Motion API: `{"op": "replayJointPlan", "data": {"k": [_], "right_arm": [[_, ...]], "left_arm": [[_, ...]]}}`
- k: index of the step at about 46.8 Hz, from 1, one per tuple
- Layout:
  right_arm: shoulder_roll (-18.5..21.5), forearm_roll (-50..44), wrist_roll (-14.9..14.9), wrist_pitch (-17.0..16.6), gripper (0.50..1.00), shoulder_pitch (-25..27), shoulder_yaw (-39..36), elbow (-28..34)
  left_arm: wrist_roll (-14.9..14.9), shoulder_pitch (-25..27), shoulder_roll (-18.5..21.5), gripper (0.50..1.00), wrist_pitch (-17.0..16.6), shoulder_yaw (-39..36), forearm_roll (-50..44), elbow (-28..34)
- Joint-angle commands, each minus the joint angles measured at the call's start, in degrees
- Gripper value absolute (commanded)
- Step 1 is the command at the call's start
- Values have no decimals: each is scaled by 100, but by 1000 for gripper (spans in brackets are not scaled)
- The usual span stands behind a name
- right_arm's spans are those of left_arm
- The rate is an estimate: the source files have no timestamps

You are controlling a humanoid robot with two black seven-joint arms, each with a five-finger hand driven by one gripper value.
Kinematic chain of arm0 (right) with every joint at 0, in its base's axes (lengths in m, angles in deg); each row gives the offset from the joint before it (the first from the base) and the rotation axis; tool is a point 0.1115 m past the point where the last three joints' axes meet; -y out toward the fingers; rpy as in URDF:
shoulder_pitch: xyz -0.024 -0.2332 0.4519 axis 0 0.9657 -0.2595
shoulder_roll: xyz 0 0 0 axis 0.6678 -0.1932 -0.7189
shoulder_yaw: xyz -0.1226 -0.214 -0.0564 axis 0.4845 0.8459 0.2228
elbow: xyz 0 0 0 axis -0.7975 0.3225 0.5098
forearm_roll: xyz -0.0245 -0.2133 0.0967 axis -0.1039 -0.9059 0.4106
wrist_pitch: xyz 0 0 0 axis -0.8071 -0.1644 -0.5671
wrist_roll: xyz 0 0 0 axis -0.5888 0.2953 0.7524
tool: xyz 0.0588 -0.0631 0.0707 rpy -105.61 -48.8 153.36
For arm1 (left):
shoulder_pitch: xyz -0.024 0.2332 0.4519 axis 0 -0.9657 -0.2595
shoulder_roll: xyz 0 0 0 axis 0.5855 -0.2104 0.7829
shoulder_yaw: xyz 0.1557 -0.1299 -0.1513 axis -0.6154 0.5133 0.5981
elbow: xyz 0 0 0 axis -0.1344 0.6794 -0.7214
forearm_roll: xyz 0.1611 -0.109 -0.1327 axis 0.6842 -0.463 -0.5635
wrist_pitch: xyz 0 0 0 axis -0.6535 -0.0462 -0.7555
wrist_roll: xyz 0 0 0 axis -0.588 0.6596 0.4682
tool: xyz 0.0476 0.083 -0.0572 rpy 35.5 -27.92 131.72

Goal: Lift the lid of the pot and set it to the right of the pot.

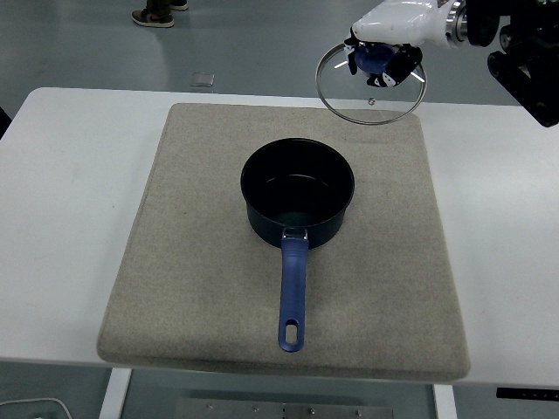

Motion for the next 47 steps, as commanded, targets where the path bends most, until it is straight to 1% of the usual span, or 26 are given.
{"op": "replayJointPlan", "data": {"k": [1, 5, 12, 19, 27, 35, 47], "right_arm": [[-26, -13, 0, 19, 500, 63, 2, 76], [-52, -13, 0, 54, 500, 124, 45, 120], [-69, -4, 0, 151, 500, 195, 397, 155], [-131, -4, 0, 151, 500, 327, 450, 173], [-140, 5, 0, 151, 500, 362, 634, 173], [-175, 13, 0, 177, 500, 520, 635, 164], [-175, 31, 0, 168, 500, 547, 643, 138]], "left_arm": [[0, -2, 0, 1000, -2, 1, 0, 0], [0, 6, 0, 1000, -2, 1, 0, 0], [0, -2, 0, 1000, -2, 1, 0, 0], [0, -2, 0, 1000, -2, 1, 0, 0], [0, -2, 0, 1000, -2, 1, 0, 0], [0, -2, 0, 1000, -2, 1, 0, 0], [0, -2, 0, 1000, -2, 1, 0, 0]]}}
